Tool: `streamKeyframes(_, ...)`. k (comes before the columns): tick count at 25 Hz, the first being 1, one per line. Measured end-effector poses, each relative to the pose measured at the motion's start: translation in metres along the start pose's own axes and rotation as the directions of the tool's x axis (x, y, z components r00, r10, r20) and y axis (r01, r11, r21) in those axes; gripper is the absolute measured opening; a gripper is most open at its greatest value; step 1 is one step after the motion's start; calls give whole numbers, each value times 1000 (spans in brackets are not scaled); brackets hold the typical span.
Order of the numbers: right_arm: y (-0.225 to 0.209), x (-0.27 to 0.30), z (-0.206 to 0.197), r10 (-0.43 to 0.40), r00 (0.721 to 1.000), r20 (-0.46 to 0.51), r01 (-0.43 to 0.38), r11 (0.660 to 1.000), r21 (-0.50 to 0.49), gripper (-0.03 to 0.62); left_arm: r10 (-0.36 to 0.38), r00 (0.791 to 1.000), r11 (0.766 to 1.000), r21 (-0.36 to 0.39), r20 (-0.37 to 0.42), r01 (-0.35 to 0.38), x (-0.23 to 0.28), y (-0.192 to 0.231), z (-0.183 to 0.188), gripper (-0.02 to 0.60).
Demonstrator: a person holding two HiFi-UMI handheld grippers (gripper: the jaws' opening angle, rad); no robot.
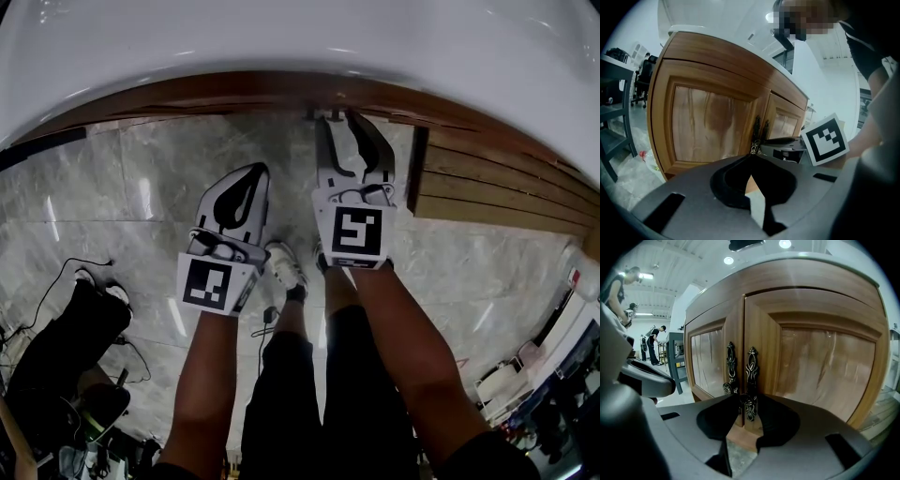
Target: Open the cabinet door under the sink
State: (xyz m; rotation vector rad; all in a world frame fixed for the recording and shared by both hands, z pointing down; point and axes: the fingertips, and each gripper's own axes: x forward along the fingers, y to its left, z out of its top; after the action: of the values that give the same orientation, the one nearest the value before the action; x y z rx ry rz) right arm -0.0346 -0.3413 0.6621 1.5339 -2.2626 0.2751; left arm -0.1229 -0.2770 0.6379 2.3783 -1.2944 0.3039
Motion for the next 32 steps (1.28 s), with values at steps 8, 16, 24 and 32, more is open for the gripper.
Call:
streamKeyframes(8,-2,0,3,-81,997,14,80,994,81,107,4,1000,1000,-16,1,-4,-4,-3,-1,18)
streamKeyframes(16,-2,0,2,-92,996,20,89,989,120,95,11,1000,999,-31,4,-11,-12,1,-4,18)
streamKeyframes(24,2,-11,-4,-66,998,-5,66,992,107,94,6,1000,999,-38,-9,-7,-23,-5,-13,18)
streamKeyframes(32,6,-18,-8,-10,1000,5,10,993,117,92,4,1000,999,-34,-10,-4,-30,-9,-13,18)
